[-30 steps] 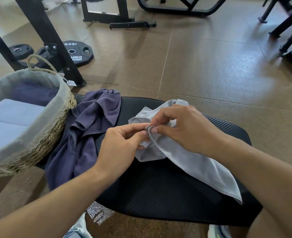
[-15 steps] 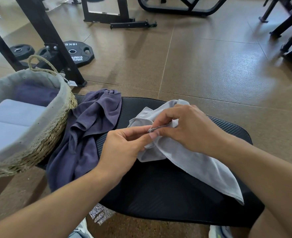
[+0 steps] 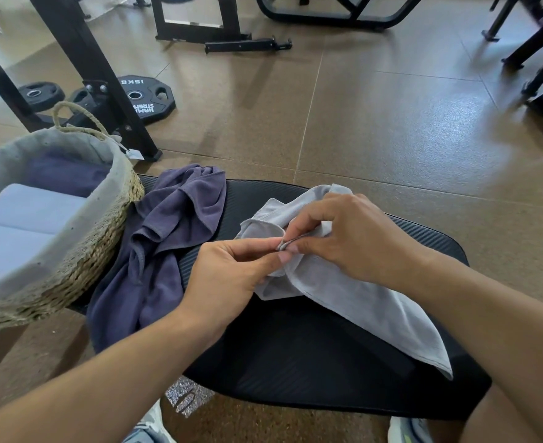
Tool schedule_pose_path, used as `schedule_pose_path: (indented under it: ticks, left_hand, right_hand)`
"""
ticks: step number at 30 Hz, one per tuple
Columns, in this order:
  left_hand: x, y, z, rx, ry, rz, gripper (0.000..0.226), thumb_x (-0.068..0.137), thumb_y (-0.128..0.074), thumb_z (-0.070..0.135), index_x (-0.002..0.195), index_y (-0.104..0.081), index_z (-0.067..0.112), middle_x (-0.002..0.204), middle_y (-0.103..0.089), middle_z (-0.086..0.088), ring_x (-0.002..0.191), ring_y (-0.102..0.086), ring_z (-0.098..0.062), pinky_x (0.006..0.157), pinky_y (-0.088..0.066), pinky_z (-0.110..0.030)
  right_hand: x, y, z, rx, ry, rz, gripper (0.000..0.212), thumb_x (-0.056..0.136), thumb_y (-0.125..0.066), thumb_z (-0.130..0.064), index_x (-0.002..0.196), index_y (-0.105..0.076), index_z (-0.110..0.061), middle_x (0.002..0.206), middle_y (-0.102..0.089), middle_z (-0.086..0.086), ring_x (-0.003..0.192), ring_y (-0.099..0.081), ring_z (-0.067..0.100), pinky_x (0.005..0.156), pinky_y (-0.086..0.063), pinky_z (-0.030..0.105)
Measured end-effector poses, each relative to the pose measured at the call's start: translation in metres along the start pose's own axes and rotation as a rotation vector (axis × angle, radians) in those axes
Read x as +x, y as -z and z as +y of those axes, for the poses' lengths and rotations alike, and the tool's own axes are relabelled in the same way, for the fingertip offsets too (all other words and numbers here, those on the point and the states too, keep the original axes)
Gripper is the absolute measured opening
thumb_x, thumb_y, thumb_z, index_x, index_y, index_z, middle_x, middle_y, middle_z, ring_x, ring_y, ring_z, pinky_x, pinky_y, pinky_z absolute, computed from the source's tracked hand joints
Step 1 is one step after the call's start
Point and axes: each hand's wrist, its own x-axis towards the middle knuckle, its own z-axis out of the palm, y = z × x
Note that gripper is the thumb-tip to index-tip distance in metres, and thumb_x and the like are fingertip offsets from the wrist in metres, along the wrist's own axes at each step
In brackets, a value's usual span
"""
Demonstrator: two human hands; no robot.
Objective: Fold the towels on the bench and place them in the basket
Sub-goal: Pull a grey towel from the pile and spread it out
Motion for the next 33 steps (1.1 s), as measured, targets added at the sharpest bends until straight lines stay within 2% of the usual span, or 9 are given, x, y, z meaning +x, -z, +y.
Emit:
schedule_pose_path:
  ticks: [6, 11, 14, 18, 22, 27, 33]
  left_hand:
    - [0.001, 0.002, -0.002, 0.077, 0.015, 0.005, 0.018, 0.078, -0.081, 0.005, 0.095, -0.082, 0.009, 0.087, -0.08, -0.007, 0.082, -0.074, -0.014, 0.078, -0.06, -0.024]
    - [0.002, 0.001, -0.004, 0.109, 0.006, 0.052, 0.012, 0.073, -0.086, 0.011, 0.085, -0.082, 0.011, 0.082, -0.079, -0.011, 0.074, -0.069, -0.015, 0.073, -0.057, -0.028]
    - [0.003, 0.001, -0.005, 0.133, -0.008, 0.061, 0.012, 0.073, -0.086, 0.011, 0.082, -0.078, 0.01, 0.082, -0.078, -0.013, 0.073, -0.069, -0.014, 0.071, -0.056, -0.024]
    - [0.003, 0.001, -0.005, 0.191, -0.048, 0.067, 0.011, 0.075, -0.086, 0.011, 0.081, -0.077, 0.01, 0.08, -0.078, -0.01, 0.071, -0.07, -0.012, 0.068, -0.055, -0.018]
    - [0.003, 0.002, -0.003, 0.171, -0.048, 0.059, 0.014, 0.074, -0.086, 0.009, 0.082, -0.074, 0.01, 0.079, -0.078, -0.008, 0.071, -0.072, -0.012, 0.067, -0.056, -0.016]
    - [0.003, 0.001, -0.002, 0.152, -0.065, 0.041, 0.016, 0.073, -0.086, 0.006, 0.083, -0.073, 0.006, 0.075, -0.076, -0.006, 0.065, -0.067, -0.006, 0.062, -0.053, -0.013]
    - [0.005, 0.002, -0.004, 0.158, -0.081, 0.031, 0.017, 0.073, -0.086, 0.005, 0.084, -0.073, 0.005, 0.079, -0.074, -0.015, 0.069, -0.064, -0.011, 0.066, -0.055, -0.017]
  right_hand:
    - [0.0, 0.001, -0.003, -0.022, 0.049, -0.005, 0.003, 0.083, -0.083, -0.028, 0.086, -0.082, -0.029, 0.075, -0.067, -0.024, 0.084, -0.054, -0.016, 0.076, -0.034, 0.002]
    - [0.001, 0.002, -0.002, -0.044, 0.08, -0.014, 0.005, 0.084, -0.081, -0.026, 0.089, -0.082, -0.028, 0.078, -0.064, -0.026, 0.086, -0.052, -0.019, 0.08, -0.032, -0.001]
    - [0.001, 0.003, -0.002, -0.049, 0.105, -0.019, 0.006, 0.085, -0.081, -0.024, 0.091, -0.082, -0.027, 0.077, -0.062, -0.028, 0.086, -0.051, -0.021, 0.081, -0.031, -0.001]
    - [0.0, 0.004, -0.001, -0.064, 0.104, 0.0, 0.005, 0.085, -0.08, -0.031, 0.088, -0.081, -0.034, 0.073, -0.059, -0.034, 0.088, -0.052, -0.019, 0.087, -0.028, 0.01]
    - [0.002, 0.003, 0.002, -0.078, 0.113, -0.002, 0.005, 0.086, -0.078, -0.033, 0.09, -0.081, -0.034, 0.078, -0.061, -0.033, 0.089, -0.052, -0.019, 0.089, -0.025, 0.007]
    - [0.003, 0.002, 0.005, -0.1, 0.125, -0.021, 0.005, 0.088, -0.076, -0.037, 0.091, -0.079, -0.038, 0.088, -0.07, -0.026, 0.092, -0.051, -0.017, 0.096, -0.031, 0.022]
    - [0.003, 0.001, 0.007, -0.087, 0.135, -0.014, 0.006, 0.089, -0.075, -0.037, 0.093, -0.079, -0.036, 0.087, -0.071, -0.024, 0.093, -0.056, -0.011, 0.094, -0.031, 0.02]
